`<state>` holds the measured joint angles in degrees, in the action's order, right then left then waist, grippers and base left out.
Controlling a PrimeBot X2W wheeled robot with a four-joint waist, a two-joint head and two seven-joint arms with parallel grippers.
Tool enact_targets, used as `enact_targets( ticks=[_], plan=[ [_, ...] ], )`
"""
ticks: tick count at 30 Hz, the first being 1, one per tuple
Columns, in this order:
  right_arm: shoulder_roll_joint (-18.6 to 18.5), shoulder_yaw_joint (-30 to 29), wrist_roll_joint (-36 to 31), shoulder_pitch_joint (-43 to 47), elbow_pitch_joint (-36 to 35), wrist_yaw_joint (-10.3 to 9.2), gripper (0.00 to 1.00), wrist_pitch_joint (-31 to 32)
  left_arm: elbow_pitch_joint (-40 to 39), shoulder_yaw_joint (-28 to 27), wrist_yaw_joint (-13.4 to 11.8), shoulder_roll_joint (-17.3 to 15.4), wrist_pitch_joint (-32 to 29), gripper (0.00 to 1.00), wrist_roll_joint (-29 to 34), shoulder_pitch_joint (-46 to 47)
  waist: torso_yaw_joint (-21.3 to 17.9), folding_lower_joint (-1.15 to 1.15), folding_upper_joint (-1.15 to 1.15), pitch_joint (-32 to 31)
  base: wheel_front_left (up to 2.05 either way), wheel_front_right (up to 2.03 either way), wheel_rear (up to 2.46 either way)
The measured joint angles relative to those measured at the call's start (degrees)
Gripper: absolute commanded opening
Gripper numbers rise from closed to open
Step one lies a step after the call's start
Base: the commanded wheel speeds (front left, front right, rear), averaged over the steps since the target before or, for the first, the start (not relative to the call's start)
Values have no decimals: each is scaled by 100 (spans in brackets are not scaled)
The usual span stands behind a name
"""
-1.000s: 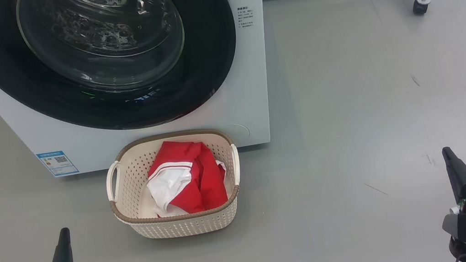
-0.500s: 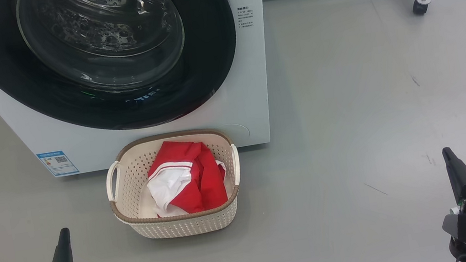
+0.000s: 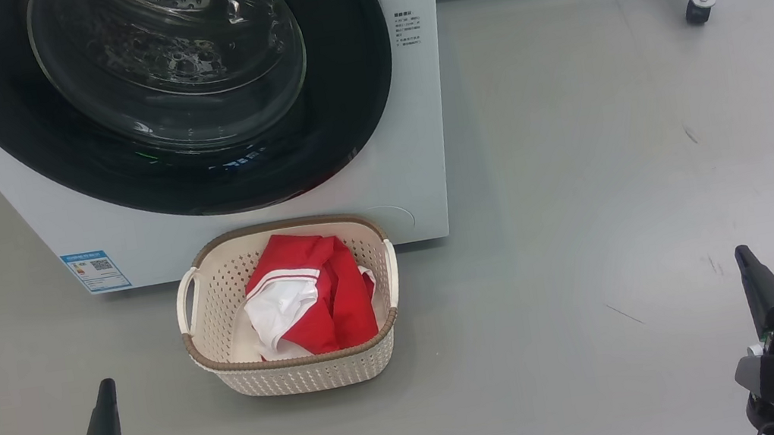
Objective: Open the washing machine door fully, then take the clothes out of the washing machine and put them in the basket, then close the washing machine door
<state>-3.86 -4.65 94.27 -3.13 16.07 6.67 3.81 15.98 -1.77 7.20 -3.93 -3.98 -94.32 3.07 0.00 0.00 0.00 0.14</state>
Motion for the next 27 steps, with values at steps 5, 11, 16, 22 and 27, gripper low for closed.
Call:
enact_targets(
  ticks=[5,11,16,22,27],
  plan=[
    [0,-3,0,0,2,0,0,0,2,-1,0,0,0,0,0,1,0,0,0,0,0,0,0],
    [0,-5,0,-1,4,29,0,0,5,-3,0,1,0,0,0,1,0,0,0,0,0,0,0],
    [0,-8,0,-2,5,29,0,0,5,-4,0,1,0,0,0,2,0,0,0,0,0,0,0],
    [1,-11,0,-2,5,29,0,0,5,-7,0,1,0,0,0,3,0,0,0,0,0,0,0],
    [1,-14,0,-3,5,29,0,1,4,-8,0,1,0,0,0,3,0,0,0,0,0,0,0]
  ],
)
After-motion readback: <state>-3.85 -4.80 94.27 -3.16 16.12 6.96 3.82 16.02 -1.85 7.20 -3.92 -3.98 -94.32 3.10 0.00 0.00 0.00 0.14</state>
